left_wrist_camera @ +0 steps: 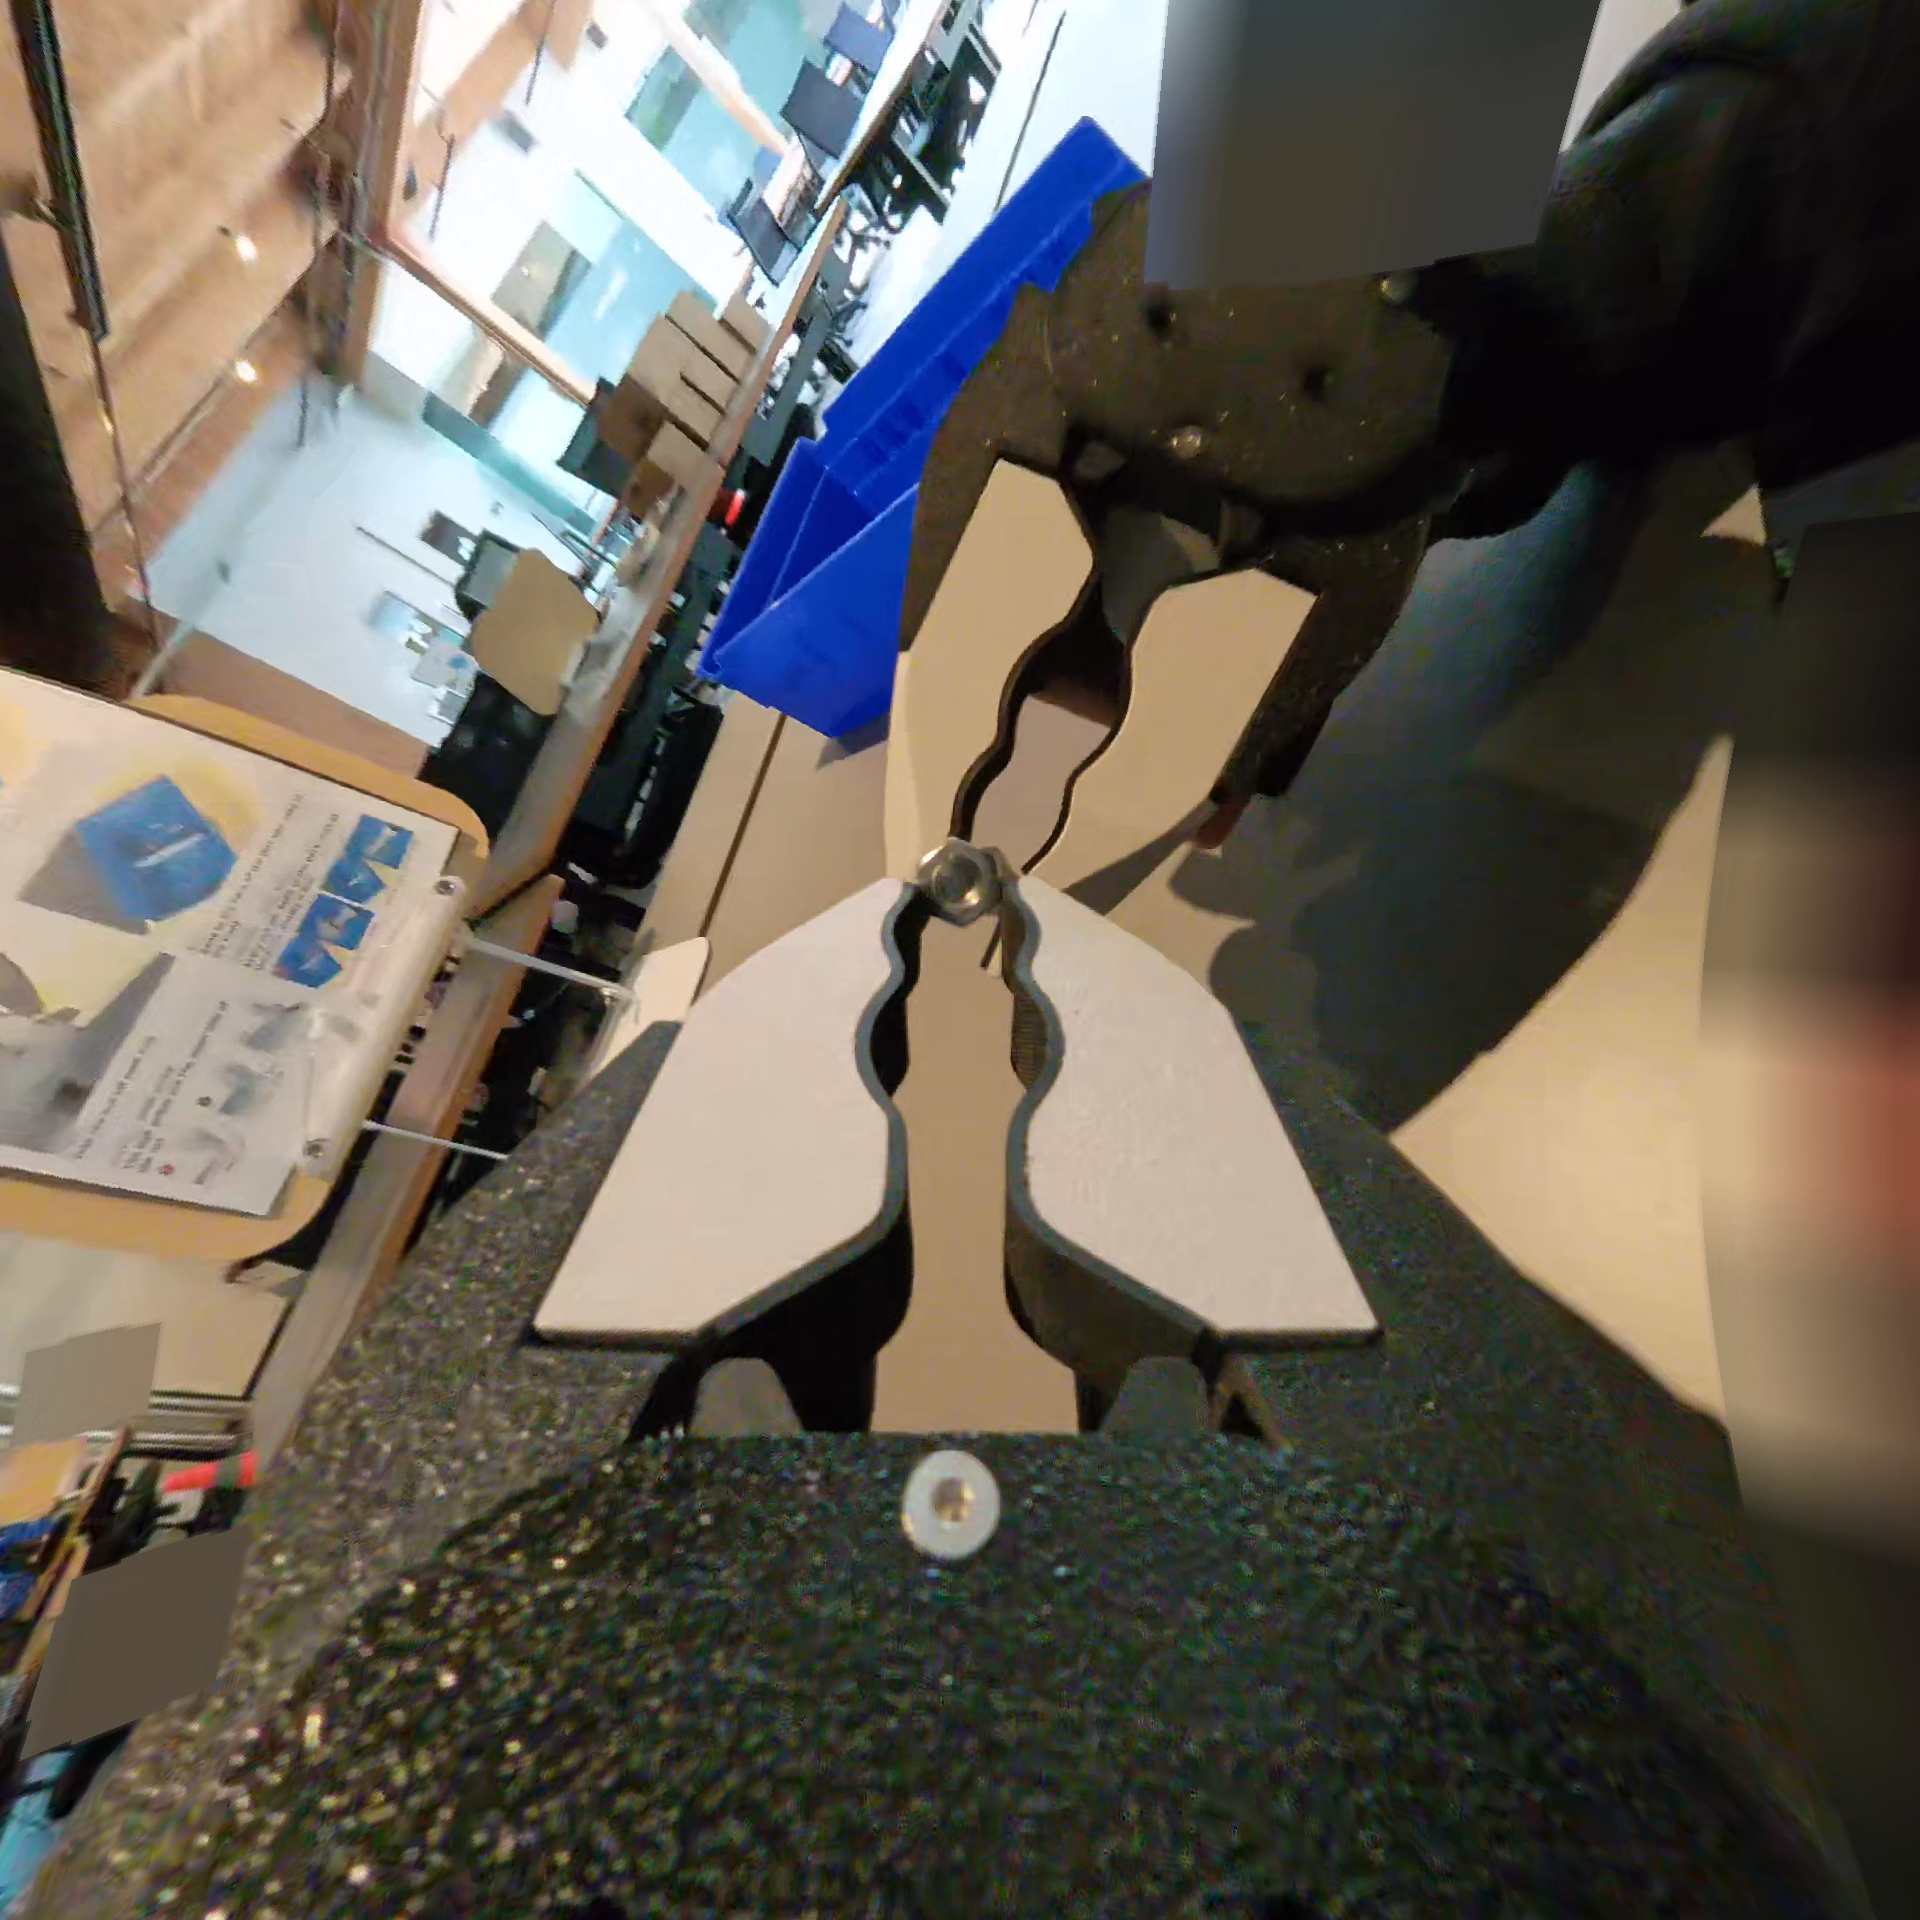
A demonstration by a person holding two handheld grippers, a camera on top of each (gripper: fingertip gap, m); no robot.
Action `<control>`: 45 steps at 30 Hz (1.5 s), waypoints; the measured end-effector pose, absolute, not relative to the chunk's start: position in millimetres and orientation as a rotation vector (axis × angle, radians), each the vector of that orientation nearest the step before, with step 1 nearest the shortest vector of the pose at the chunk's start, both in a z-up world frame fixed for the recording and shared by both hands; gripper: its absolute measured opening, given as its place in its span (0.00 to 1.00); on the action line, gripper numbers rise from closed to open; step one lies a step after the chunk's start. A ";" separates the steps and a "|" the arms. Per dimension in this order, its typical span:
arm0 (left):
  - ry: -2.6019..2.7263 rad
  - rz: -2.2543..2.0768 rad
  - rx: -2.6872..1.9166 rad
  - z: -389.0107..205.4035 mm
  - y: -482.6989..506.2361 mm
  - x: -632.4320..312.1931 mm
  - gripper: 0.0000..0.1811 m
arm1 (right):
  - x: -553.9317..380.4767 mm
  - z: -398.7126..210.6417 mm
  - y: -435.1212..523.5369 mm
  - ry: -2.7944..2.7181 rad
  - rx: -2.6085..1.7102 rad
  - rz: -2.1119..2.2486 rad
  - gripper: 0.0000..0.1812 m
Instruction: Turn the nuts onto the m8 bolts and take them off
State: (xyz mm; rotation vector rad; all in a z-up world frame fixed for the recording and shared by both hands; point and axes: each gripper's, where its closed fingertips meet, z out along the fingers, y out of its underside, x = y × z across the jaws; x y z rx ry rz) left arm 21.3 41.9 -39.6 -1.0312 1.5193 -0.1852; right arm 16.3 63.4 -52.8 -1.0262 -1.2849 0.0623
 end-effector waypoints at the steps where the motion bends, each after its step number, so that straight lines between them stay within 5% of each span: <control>1: 1.506 -0.186 -1.032 -39.0 43.3 20.5 0.08 | 15.7 -52.5 63.5 -1.282 -1.028 0.063 0.08; 6: 1.357 -0.393 -1.212 -26.5 43.8 22.9 0.20 | 22.1 -43.8 68.5 -1.217 -1.043 0.070 0.08; 15: 1.206 -0.573 -1.438 -28.7 47.2 32.7 0.08 | 24.1 -41.3 70.4 -1.198 -1.040 0.038 0.08; 24: 1.515 -0.143 -0.976 -40.1 42.5 24.1 0.08 | 14.4 -54.3 62.7 -1.289 -1.031 0.063 0.08; 28: 1.410 -0.289 -1.128 -31.4 44.3 24.8 0.20 | 20.3 -46.1 67.2 -1.228 -1.045 0.076 0.08; 34: 1.089 -0.635 -1.514 -22.0 50.4 32.6 0.14 | 30.5 -36.6 77.4 -1.147 -1.046 -0.024 0.08; 40: 1.005 -0.625 -1.565 -22.0 50.7 38.6 0.16 | 35.1 -32.4 81.5 -1.111 -1.038 -0.100 0.08; 45: 1.004 -0.579 -1.511 -19.1 51.2 40.3 0.08 | 34.0 -33.7 81.0 -1.120 -1.037 -0.100 0.08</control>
